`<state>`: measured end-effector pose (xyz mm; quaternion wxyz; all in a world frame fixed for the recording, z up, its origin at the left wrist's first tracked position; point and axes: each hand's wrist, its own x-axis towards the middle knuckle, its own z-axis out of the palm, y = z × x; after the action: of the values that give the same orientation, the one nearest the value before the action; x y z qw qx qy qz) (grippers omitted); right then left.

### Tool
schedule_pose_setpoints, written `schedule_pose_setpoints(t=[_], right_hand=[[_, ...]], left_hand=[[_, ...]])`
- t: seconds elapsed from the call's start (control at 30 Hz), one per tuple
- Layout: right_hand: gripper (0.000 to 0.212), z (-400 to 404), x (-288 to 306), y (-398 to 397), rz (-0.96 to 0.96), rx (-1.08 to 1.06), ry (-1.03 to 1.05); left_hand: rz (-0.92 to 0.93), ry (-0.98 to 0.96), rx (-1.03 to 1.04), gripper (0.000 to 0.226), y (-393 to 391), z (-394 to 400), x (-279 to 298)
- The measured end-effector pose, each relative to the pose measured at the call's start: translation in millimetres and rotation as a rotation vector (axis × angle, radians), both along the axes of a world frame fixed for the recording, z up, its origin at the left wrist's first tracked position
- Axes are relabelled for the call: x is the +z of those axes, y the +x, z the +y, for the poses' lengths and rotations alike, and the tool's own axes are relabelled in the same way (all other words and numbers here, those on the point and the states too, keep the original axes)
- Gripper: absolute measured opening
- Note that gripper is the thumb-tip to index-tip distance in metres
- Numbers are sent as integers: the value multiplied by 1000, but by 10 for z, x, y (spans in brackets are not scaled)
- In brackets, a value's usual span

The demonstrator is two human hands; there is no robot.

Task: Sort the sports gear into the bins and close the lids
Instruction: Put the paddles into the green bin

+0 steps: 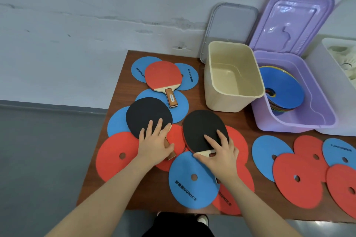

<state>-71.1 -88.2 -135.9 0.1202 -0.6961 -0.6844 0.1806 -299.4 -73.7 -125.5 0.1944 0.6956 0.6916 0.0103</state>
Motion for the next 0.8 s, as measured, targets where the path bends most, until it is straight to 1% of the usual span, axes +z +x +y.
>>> schedule_pose_setpoints(t=[0.13,0.23,0.3,0.37,0.4,0.47,0.53,0.6,0.8], right_hand=[[78,-70,1,-77,13,-11,11],[75,-99,-12,-139,16,-3,12],[73,-95,-16,-197,19,-8,3],[71,-78,-7,-255,24,-25,7],[71,-67,3,-281,31,-35,12],[71,-30,16,-319,37,-58,25],[71,-3,10,-332,31,-70,30],[71,20,-4,-325,28,-70,29],[70,16,-25,-258,14,-69,45]], left_hand=[[22,-20,-125,69,-291,-148,14],[26,-4,-135,67,-434,-264,27],[63,26,-40,67,-418,-283,21],[89,21,185,77,-349,-244,35],[83,-18,297,83,-314,-202,49],[71,-108,418,92,-250,-101,60],[61,-135,465,97,-190,-28,40],[56,-92,498,98,-154,0,-6],[8,81,481,87,-221,-72,-18]])
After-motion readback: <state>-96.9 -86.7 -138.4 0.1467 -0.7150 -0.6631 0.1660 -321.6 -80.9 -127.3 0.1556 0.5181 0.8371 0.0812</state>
